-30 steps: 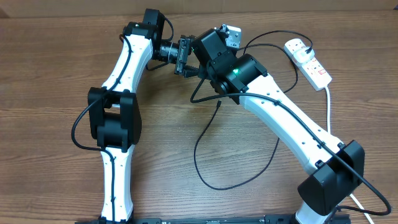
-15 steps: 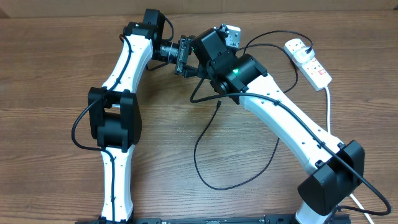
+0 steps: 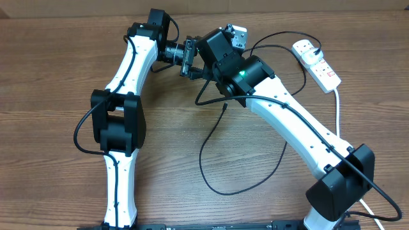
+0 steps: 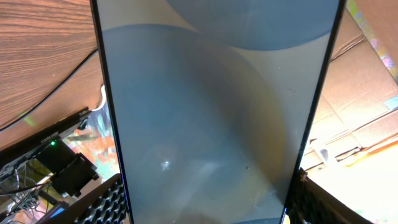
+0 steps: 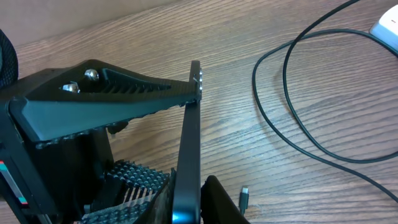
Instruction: Plug charger to phone and switch on socket
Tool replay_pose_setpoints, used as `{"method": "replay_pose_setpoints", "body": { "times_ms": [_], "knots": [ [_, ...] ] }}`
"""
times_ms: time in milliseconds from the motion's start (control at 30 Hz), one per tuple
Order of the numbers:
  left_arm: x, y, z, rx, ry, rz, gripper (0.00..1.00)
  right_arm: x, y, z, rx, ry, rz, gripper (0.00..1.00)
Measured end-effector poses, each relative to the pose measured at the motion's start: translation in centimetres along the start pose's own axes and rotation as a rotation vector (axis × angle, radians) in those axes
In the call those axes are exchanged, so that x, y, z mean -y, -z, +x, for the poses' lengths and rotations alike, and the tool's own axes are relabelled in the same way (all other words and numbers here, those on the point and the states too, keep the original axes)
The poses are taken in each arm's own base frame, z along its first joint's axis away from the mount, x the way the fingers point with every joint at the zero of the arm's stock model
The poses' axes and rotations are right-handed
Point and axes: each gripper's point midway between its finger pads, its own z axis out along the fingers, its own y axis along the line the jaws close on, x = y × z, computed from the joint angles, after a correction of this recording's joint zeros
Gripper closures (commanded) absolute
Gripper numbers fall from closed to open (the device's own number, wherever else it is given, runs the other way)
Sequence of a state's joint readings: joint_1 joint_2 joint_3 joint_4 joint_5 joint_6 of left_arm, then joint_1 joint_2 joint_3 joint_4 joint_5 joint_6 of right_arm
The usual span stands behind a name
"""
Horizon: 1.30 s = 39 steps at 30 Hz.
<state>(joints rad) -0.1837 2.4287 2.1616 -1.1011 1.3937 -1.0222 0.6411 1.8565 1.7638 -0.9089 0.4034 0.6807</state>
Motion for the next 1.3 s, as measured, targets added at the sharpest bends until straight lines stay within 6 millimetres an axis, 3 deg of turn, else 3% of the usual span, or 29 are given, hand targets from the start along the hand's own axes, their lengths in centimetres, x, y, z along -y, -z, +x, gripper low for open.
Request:
{"method": "replay_pose_setpoints", "body": {
  "times_ms": [533,600,633,667,900,1067,1167,1300],
  "knots": [
    [0.2,0.0,-0.1,0.002,-0.023,0.004,0.29,0.0,0.0,0.0,0.001,0.000,-0.002,0.94],
    [0.3,0.0,-0.2,0.002,-0.033,0.005,0.17,0.0,0.0,-0.1,0.003,0.000,-0.001,0.94],
    [0.4,0.0,-0.2,0.003,-0.041,0.006,0.02,0.0,0.0,-0.1,0.002,-0.001,-0.002,0.94],
    [0.5,0.0,-0.2,0.002,-0.050,0.009,0.00,-0.1,0.0,0.0,0.000,0.000,-0.003,0.94],
    [2.3,0.2,-0.9,0.017,-0.237,0.039,0.00,0.4,-0.4,-0.8,0.018,-0.018,0.006,0.94],
    [2.8,0.9,-1.3,0.036,-0.331,0.052,0.00,2.6,-0.5,-1.8,-0.001,-0.045,0.050,0.96],
    [2.5,2.2,-1.9,0.071,-0.344,0.051,0.01,3.7,-0.6,-3.5,0.013,-0.126,0.054,0.96],
    [2.2,3.4,-2.7,0.109,-0.330,0.047,0.18,4.1,-0.2,-5.8,0.026,-0.295,0.004,0.96]
  ]
}}
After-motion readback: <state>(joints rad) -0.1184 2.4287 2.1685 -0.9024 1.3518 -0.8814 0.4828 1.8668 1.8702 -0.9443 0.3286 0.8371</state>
